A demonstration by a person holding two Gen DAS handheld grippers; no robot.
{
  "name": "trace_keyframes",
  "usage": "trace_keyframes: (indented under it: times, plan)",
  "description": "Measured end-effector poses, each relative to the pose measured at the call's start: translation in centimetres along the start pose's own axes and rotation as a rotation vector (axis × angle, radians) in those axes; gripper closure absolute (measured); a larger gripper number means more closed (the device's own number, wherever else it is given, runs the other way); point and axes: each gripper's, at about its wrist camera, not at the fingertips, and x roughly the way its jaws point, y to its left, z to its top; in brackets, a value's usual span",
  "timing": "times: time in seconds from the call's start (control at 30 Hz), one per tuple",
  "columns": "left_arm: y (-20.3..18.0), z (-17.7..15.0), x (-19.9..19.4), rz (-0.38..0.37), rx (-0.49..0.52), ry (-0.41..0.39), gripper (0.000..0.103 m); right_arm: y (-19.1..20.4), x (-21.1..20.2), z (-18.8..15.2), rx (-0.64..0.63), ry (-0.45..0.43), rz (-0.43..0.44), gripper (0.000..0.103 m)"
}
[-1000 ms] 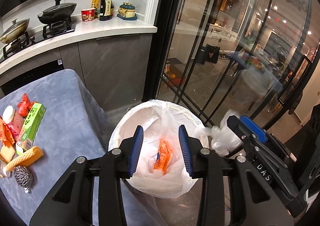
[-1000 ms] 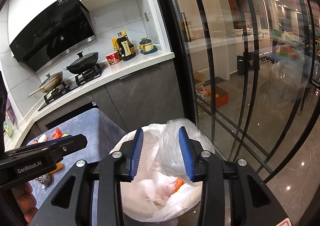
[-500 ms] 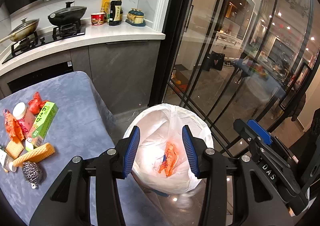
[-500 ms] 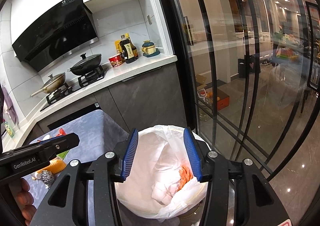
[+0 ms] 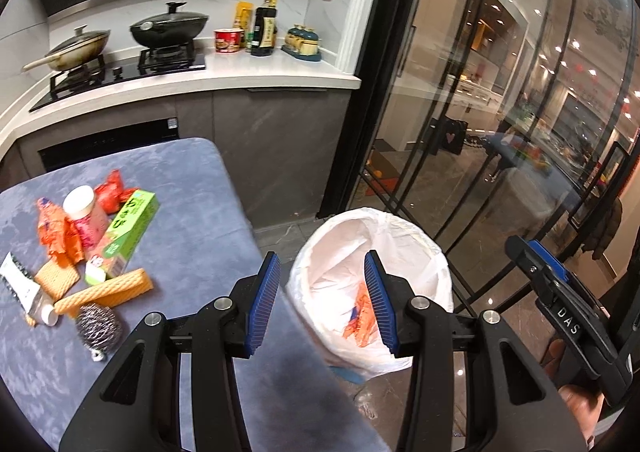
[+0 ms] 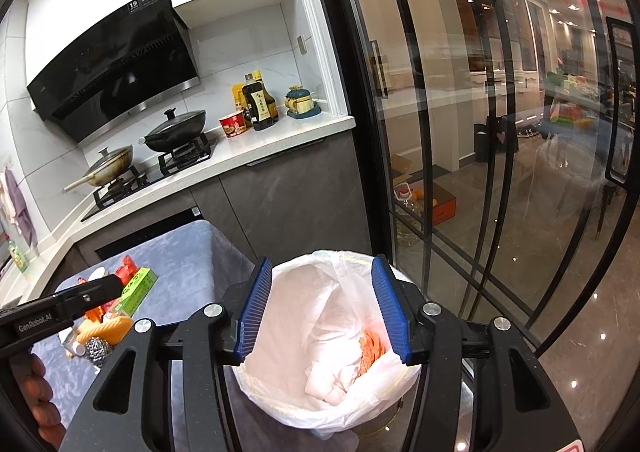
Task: Collect trash
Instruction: 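Move both open grippers back to the trash pile on the table, then grasp the green milk carton with the left gripper while the right gripper grasps the steel wool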
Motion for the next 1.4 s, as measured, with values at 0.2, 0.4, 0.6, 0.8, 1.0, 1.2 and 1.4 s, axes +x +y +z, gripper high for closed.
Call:
trace_keyframes:
  times: [0.2, 0.4, 0.6, 0.8, 1.0, 1.2, 1.4]
  plan:
    - [2.8, -1.1, -1.5, 0.067, -0.038, -0.016, 0.05, 1.9, 0.4, -0.8, -0.024, 0.03, 0.032, 0.052]
    - [7.8, -2.1, -3.1, 0.159, -0.113, -0.022, 0.038, 6.3, 1.5, -1.9, -0.083, 0.076, 0.104, 0.052]
    - [14.8, -3.4, -4.9, 0.297, -0.22, -0.031, 0.024, 12.4, 3.3, -4.1, -0.159, 0.141, 0.193, 0.051]
    - [21.4, -4.6, -6.3, 0.405, -0.323, -0.026, 0.017, 18.8, 5.1, -6.4, -0.232, 0.2, 0.276, 0.046]
    - [27.1, -5.5, -6.8, 0.472, -0.403, -0.02, 0.013, 24.6, 7.0, -8.9, -0.3, 0.262, 0.347, 0.045]
    - [30.6, -5.6, -5.7, 0.474, -0.464, 0.001, 0.012, 29.5, 8.6, -11.5, -0.345, 0.322, 0.403, 0.041]
    - [32.6, -5.5, -3.9, 0.471, -0.511, 0.016, 0.011, 32.2, 10.3, -13.1, -0.381, 0.361, 0.419, 0.038]
